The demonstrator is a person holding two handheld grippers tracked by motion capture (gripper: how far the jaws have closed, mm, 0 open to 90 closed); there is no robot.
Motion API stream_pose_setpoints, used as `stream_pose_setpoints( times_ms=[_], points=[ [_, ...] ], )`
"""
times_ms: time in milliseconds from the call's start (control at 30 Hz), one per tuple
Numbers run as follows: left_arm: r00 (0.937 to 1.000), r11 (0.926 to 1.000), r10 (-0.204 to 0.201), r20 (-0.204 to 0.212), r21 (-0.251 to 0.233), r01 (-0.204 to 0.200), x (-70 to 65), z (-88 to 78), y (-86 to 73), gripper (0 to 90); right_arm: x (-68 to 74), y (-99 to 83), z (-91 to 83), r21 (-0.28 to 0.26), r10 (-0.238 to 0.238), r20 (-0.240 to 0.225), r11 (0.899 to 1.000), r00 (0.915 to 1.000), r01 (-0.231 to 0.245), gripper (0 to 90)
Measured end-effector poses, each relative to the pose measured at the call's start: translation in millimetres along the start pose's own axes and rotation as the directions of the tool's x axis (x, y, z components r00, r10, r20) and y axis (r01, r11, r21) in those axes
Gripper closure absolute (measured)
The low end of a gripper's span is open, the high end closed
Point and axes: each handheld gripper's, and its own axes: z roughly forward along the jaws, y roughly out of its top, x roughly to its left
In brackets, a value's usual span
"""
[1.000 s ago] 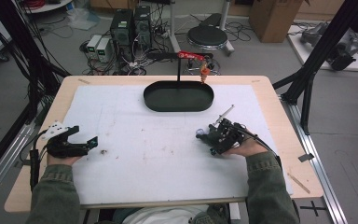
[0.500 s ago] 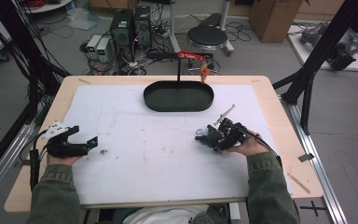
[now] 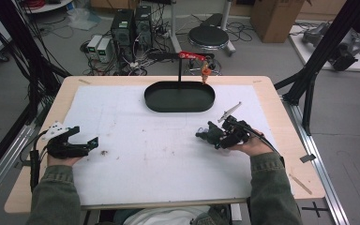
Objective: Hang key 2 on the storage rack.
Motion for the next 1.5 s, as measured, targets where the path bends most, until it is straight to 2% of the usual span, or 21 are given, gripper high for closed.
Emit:
stream_pose_setpoints(
  times_ms=[200, 367, 600, 767, 900, 1033, 1133, 1333, 1367, 1433, 1500],
  points=[
    [1.0000, 1.0000, 0.000, -0.002, -0.004, 0.000, 0.1, 0.0, 0.1, 2.3, -2.6, 2.4, -11.2, -0.054, 0.014, 0.014, 0.998, 0.9998, -0.013, 45.3],
    [1.0000, 1.0000, -0.001, -0.001, -0.005, 0.001, 0.1, -0.2, 0.2, 2.3, -4.4, 7.9, -19.9, -0.098, 0.024, 0.003, 0.995, 0.9997, -0.023, 45.3],
    [1.0000, 1.0000, -0.001, -0.001, -0.005, 0.001, 0.2, -0.2, 0.2, 2.3, -8.1, 18.3, -26.3, -0.131, 0.038, 0.011, 0.991, 0.9992, -0.037, 45.3],
    [1.0000, 1.0000, -0.001, -0.001, -0.007, 0.001, 0.3, -0.2, 0.3, 2.3, -11.8, 26.3, -33.0, -0.171, 0.051, 0.007, 0.984, 0.9987, -0.049, 45.3],
    [1.0000, 1.0000, -0.001, -0.001, -0.008, 0.001, 0.5, -0.4, 0.3, 2.3, -16.6, 33.6, -38.4, -0.183, 0.085, 0.009, 0.980, 0.9964, -0.082, 45.4],
    [1.0000, 0.9999, -0.005, -0.002, -0.010, 0.005, 0.7, -0.3, 0.2, 2.3, -21.4, 39.5, -41.6, -0.211, 0.110, -0.020, 0.971, 0.9938, -0.111, 45.3],
    [1.0000, 1.0000, -0.003, -0.002, -0.009, 0.003, 0.8, -0.4, 0.3, 2.3, -26.3, 43.3, -42.8, -0.221, 0.129, -0.021, 0.966, 0.9914, -0.131, 45.3],
    [1.0000, 1.0000, -0.005, -0.003, -0.008, 0.005, 0.7, -0.3, 0.3, 2.3, -33.3, 55.1, -45.9, -0.251, 0.135, -0.031, 0.958, 0.9904, -0.138, 45.4],
    [1.0000, 0.9999, -0.004, -0.005, -0.011, 0.004, 0.9, -0.1, 0.3, 2.3, -33.9, 56.8, -46.7, -0.248, 0.150, -0.041, 0.956, 0.9879, -0.155, 45.4],
    [1.0000, 0.9999, -0.002, -0.005, -0.012, 0.002, 1.0, -0.1, 0.4, 2.3, -36.4, 61.5, -47.7, -0.250, 0.148, -0.019, 0.957, 0.9888, -0.148, 45.4],
    [1.0000, 0.9999, -0.003, -0.004, -0.012, 0.003, 1.1, -0.2, 0.5, 2.3, -38.5, 65.5, -48.4, -0.256, 0.155, -0.026, 0.954, 0.9876, -0.156, 45.4]
  ],
)
